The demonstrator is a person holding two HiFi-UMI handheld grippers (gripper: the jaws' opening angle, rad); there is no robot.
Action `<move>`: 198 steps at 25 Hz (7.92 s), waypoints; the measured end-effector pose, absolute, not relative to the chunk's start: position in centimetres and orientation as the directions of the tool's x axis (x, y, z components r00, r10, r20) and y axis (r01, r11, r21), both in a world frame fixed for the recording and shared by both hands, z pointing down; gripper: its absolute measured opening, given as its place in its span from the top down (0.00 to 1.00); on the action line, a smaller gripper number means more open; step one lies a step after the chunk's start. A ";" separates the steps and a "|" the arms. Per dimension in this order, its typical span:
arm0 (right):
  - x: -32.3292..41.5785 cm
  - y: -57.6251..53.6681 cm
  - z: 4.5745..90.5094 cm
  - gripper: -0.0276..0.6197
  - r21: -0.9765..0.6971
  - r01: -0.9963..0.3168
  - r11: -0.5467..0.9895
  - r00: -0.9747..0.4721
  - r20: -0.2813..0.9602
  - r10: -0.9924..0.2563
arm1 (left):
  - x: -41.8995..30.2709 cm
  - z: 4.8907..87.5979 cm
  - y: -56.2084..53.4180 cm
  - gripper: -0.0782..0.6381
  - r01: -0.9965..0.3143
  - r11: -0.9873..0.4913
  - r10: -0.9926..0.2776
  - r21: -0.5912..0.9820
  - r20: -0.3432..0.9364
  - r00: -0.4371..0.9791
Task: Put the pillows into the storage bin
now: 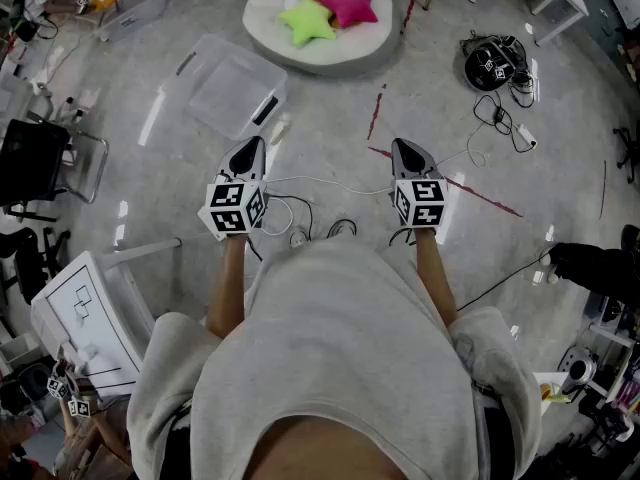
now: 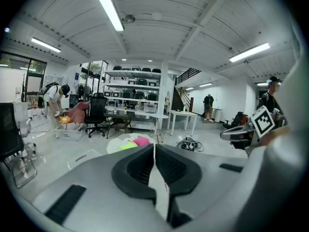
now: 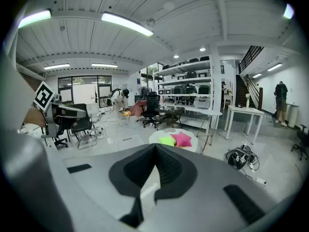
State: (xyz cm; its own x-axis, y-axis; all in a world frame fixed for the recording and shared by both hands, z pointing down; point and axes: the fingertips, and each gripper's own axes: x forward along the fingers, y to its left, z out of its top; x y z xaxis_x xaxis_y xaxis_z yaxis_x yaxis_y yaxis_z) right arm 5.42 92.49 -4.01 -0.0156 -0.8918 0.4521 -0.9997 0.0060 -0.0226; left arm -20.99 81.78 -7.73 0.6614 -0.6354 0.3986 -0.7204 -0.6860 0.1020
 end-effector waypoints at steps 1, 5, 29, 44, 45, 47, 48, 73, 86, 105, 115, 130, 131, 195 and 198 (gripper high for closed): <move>5.3 92.5 -4.0 0.96 -0.022 -1.000 0.007 -0.016 0.451 -0.892 | -21.1 -7.7 81.8 0.87 -0.720 -0.686 -0.635 0.103 0.399 0.662; 5.0 92.8 -4.1 0.96 -0.019 -1.000 0.011 -0.018 0.448 -0.894 | -21.3 -7.5 82.2 0.87 -0.720 -0.687 -0.633 0.105 0.402 0.662; 6.6 96.8 -5.0 0.43 -0.075 -0.985 0.157 -0.173 0.343 -0.923 | -15.6 -4.7 88.4 0.56 -0.685 -0.714 -0.584 0.145 0.415 0.698; 9.8 92.2 -2.7 0.48 -0.067 -0.986 0.156 -0.170 0.381 -0.909 | -13.3 -3.6 84.1 0.56 -0.704 -0.697 -0.601 0.137 0.425 0.677; 10.0 91.3 -2.6 0.48 -0.066 -0.986 0.153 -0.166 0.381 -0.909 | -13.2 -3.4 83.2 0.56 -0.703 -0.698 -0.599 0.138 0.425 0.679; 10.5 88.9 -2.4 0.48 -0.061 -0.987 0.145 -0.158 0.380 -0.911 | -12.8 -2.9 80.9 0.56 -0.702 -0.698 -0.595 0.145 0.428 0.680; 10.8 87.6 -2.3 0.49 -0.058 -0.988 0.142 -0.153 0.381 -0.912 | -12.5 -2.5 79.5 0.56 -0.701 -0.697 -0.593 0.150 0.429 0.681; 15.6 54.2 -3.2 0.53 -0.010 -0.999 -0.035 0.027 0.439 -0.898 | -6.3 -2.2 41.3 0.56 -0.584 -0.780 -0.472 0.226 0.402 0.785; 18.9 47.8 0.2 0.53 -0.038 -0.998 -0.048 0.024 0.480 -0.877 | -2.9 0.4 35.0 0.56 -0.572 -0.788 -0.438 0.226 0.447 0.780; 33.5 26.7 4.7 0.53 -0.139 -0.986 0.091 -0.152 0.530 -0.834 | 10.4 2.2 18.0 0.56 -0.697 -0.688 -0.503 0.199 0.562 0.657; 37.9 18.9 10.9 0.48 -0.221 -0.959 0.178 -0.277 0.593 -0.756 | 13.6 7.6 14.3 0.56 -0.793 -0.576 -0.513 0.200 0.666 0.541; 38.0 13.1 21.3 0.37 -0.278 -0.942 0.187 -0.327 0.642 -0.693 | 15.5 16.7 8.6 0.56 -0.791 -0.573 -0.477 0.217 0.696 0.537; 37.9 12.8 22.0 0.36 -0.279 -0.943 0.182 -0.324 0.645 -0.692 | 15.7 17.5 7.8 0.56 -0.786 -0.578 -0.476 0.220 0.691 0.544; 39.3 1.1 70.6 0.50 -0.272 -0.920 -0.284 -0.170 0.926 -0.337 | 12.0 47.2 2.8 0.58 -0.689 -0.640 -0.355 0.341 0.664 0.658; 40.0 0.9 68.0 0.58 -0.280 -0.920 -0.275 -0.163 0.909 -0.383 | 12.6 46.1 2.8 0.58 -0.686 -0.642 -0.360 0.342 0.655 0.664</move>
State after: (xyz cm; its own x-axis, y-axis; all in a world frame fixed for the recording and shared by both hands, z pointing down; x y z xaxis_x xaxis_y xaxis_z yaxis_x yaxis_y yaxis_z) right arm 40.00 0.91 68.01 -0.1626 -0.3829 0.9094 -0.9197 -0.2751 -0.2803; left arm 12.61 2.83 46.14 0.6640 -0.3605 0.6551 -0.6862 -0.6418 0.3424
